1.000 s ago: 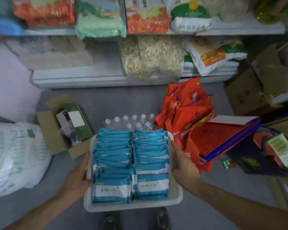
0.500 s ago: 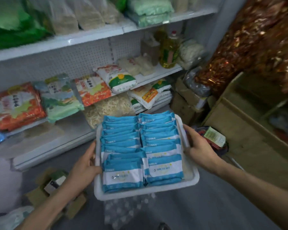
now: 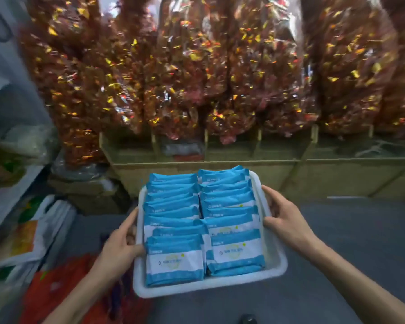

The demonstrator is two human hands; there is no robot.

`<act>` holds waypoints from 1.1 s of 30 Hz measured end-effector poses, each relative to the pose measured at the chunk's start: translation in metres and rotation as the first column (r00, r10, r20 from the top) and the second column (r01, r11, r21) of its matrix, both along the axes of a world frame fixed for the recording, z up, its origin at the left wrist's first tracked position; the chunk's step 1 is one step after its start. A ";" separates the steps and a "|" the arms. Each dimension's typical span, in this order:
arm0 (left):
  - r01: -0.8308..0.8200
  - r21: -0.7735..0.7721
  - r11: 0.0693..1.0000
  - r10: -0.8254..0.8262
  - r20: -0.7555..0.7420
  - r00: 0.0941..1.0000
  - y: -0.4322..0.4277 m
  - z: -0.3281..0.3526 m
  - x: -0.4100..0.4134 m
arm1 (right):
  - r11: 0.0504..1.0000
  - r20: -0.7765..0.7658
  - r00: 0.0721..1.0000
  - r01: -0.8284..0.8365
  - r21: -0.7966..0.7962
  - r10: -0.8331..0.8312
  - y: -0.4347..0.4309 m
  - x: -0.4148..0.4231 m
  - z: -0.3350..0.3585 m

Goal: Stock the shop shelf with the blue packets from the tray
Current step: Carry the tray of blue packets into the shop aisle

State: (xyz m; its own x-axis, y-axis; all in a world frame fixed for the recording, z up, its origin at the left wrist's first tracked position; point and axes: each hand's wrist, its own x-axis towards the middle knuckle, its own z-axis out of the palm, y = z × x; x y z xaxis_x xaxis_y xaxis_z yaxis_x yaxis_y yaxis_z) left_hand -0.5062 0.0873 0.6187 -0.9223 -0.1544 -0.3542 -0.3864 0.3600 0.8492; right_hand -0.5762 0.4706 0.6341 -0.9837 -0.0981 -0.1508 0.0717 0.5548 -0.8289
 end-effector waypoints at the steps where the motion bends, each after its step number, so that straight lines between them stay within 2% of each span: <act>1: -0.021 -0.021 1.000 0.022 0.023 0.999 -0.001 0.004 -0.001 | 1.000 -0.001 1.000 -0.003 -0.019 0.003 -0.002 -0.002 -0.002; 3: 0.153 0.021 0.988 -0.153 -0.005 0.988 0.088 0.010 -0.070 | 0.974 -0.025 0.974 0.225 0.005 -0.225 0.088 0.004 0.005; 7: 0.308 0.007 0.951 -0.308 -0.001 0.951 0.193 0.019 -0.137 | 0.894 -0.026 0.894 0.447 -0.030 -0.448 0.177 0.009 0.008; 12: 0.486 -0.008 0.874 -0.486 -0.024 0.873 0.332 0.028 -0.205 | 0.737 -0.026 0.737 0.675 -0.032 -0.676 0.281 0.015 0.013; 16: 0.597 -0.008 0.802 -0.597 -0.014 0.802 0.431 0.033 -0.245 | 0.606 0.020 0.607 0.795 -0.036 -0.795 0.350 0.026 0.010; 24: 0.830 0.012 0.558 -0.830 -0.006 0.558 0.624 0.035 -0.308 | 0.308 0.083 0.305 0.951 0.023 -0.949 0.466 0.044 0.017; 27: 0.903 0.007 0.429 -0.903 -0.011 0.429 0.699 0.038 -0.335 | 0.189 0.079 0.185 0.981 0.052 -0.980 0.509 0.039 0.022; 33: 0.981 -0.039 0.188 -0.976 -0.123 0.182 0.844 0.074 -0.391 | -0.042 0.058 -0.044 0.999 0.020 -0.997 0.575 0.018 0.043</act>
